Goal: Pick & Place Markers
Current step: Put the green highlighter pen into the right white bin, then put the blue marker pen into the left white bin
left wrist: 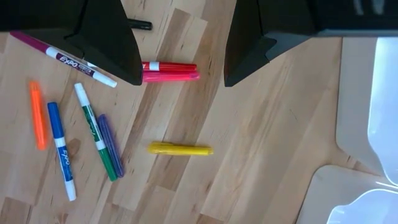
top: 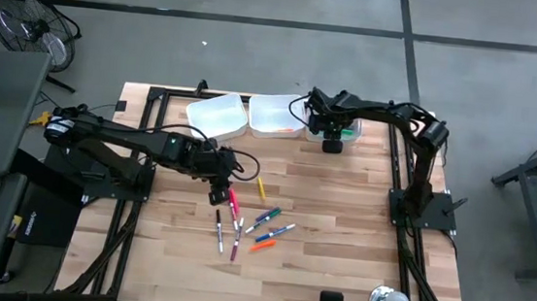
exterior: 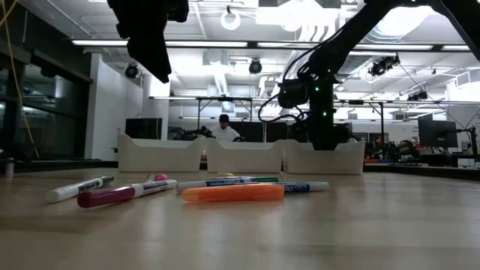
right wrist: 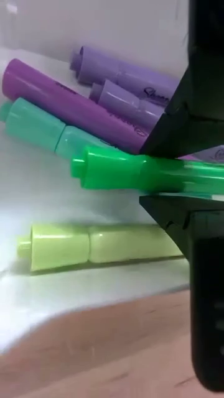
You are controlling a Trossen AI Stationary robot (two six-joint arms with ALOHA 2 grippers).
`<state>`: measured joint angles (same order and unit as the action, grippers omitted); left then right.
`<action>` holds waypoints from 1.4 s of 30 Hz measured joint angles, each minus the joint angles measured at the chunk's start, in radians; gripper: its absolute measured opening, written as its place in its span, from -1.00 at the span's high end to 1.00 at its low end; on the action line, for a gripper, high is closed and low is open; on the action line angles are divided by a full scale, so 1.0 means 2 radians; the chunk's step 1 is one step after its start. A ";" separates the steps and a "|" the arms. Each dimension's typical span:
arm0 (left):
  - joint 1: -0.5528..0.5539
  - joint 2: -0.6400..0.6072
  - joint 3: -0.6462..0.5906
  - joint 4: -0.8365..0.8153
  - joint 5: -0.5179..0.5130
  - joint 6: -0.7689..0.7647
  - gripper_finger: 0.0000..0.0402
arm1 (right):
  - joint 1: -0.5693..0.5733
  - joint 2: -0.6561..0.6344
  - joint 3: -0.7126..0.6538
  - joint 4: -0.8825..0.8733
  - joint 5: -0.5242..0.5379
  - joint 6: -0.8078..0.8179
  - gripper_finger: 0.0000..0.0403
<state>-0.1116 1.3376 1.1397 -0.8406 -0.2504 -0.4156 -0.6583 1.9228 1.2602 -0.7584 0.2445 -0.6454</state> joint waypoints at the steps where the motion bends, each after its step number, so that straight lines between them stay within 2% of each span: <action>1: 0.000 0.000 0.000 0.000 0.000 0.000 -0.11 | 0.000 0.000 0.000 0.000 0.000 0.000 0.53; 14: 0.000 0.000 0.000 0.000 0.000 0.000 -0.11 | 0.000 0.000 0.000 -0.001 0.004 0.008 0.34; 25: 0.000 0.000 0.000 -0.001 -0.001 0.001 -0.11 | 0.011 -0.001 0.000 -0.003 0.045 0.013 0.08; 34: 0.000 0.000 0.000 -0.016 0.004 0.008 -0.11 | 0.023 -0.018 0.000 0.004 0.099 0.006 0.01; 42: 0.000 0.000 0.000 -0.035 0.003 0.009 -0.11 | 0.023 -0.070 0.001 0.010 0.106 0.018 0.01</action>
<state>-0.1116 1.3380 1.1393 -0.9105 -0.2442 -0.3973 -0.6121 1.7832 1.2613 -0.7389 0.4566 -0.6090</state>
